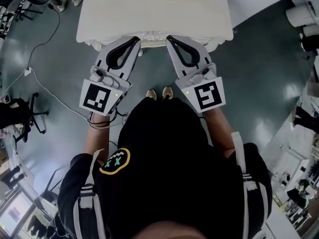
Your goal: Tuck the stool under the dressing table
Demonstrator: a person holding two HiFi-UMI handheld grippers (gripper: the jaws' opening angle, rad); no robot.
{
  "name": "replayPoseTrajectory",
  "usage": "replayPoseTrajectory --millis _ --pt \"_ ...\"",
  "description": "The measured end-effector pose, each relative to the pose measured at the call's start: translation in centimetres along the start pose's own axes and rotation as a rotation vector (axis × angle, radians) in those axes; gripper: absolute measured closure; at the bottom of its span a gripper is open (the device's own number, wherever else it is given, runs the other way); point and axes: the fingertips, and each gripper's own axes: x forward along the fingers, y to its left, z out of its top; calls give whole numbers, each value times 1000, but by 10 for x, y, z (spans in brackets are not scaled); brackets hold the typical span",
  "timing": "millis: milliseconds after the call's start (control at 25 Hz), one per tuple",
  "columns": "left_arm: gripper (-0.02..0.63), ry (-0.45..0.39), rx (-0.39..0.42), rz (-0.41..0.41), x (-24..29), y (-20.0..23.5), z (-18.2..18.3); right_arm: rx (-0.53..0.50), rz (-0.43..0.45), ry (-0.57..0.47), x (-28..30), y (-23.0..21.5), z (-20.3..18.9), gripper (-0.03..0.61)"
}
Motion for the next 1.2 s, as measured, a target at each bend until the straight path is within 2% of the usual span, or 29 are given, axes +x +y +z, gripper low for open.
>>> replayPoseTrajectory --millis 360,520,1000,1200 --pt "584 20 -65 7 4 8 -3 38 46 34 18 0 -3 558" --pt "584 26 -29 3 0 19 -14 32 52 38 27 0 -2 558" --pt "584 22 -43 14 4 22 -15 22 49 40 29 -5 -2 558" --pt "584 34 -11 18 6 26 -26 20 47 42 29 -9 -7 558"
